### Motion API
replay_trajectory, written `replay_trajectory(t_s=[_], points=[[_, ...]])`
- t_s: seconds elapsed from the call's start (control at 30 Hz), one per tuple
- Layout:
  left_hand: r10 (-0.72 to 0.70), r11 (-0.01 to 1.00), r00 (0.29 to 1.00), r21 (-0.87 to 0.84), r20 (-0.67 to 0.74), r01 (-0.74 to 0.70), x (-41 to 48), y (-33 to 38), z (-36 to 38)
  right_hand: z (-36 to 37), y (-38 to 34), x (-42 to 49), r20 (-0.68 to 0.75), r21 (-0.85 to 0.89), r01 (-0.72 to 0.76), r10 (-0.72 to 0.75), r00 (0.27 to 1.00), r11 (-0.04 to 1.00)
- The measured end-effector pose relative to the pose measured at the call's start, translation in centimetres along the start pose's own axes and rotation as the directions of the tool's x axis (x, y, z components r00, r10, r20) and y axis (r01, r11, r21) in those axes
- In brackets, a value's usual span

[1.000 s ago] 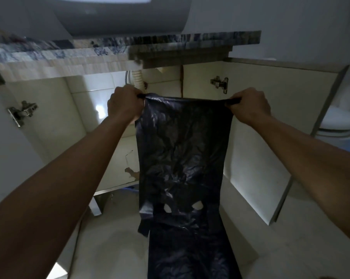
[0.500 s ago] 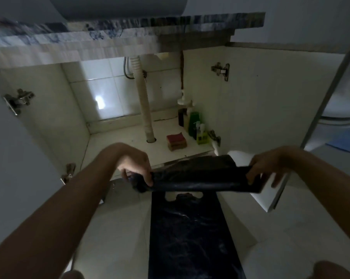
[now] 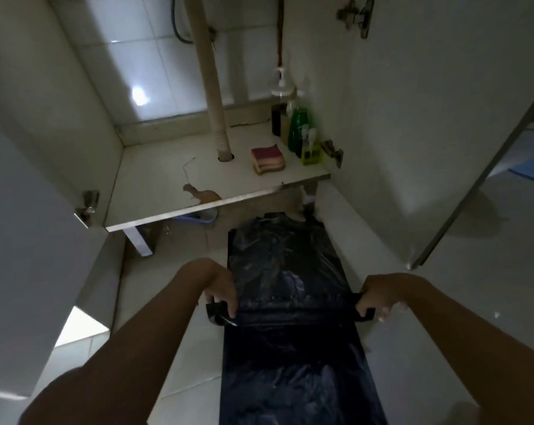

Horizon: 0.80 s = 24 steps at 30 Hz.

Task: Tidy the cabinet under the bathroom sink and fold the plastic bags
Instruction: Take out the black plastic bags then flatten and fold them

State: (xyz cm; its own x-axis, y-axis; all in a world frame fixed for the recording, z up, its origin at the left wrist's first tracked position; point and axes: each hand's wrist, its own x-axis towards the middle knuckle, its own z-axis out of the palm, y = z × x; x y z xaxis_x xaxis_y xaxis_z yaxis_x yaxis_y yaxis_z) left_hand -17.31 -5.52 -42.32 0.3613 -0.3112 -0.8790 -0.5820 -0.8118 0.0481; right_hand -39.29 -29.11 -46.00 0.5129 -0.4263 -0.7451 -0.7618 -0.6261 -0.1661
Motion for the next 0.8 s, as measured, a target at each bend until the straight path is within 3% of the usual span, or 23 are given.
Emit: replay_trajectory(t_s=[0.23, 0.5, 0.67, 0.8], points=[[0.063, 0.997, 0.995, 0.047, -0.083, -0.059, 4.8, -1.1, 6.1, 7.2, 0.9, 4.5, 0.186, 0.013, -0.059, 0.056, 0.981, 0.998], [0.045, 0.999, 0.999, 0.021, 0.013, -0.045, 8.2, -1.9, 10.4, 10.8, 2.4, 6.4, 0.137, -0.013, -0.034, 0.035, 0.990, 0.999], [0.009, 1.000, 0.991, -0.026, 0.132, -0.005, 10.5, -2.0, 11.7, 11.8, 2.9, 6.7, 0.129, -0.075, -0.073, 0.082, 0.988, 0.994], [0.005, 0.998, 0.913, -0.056, 0.409, 0.019, 11.6, -1.6, 12.1, 11.8, 2.8, 6.8, 0.339, -0.017, -0.101, 0.100, 0.935, 0.995]])
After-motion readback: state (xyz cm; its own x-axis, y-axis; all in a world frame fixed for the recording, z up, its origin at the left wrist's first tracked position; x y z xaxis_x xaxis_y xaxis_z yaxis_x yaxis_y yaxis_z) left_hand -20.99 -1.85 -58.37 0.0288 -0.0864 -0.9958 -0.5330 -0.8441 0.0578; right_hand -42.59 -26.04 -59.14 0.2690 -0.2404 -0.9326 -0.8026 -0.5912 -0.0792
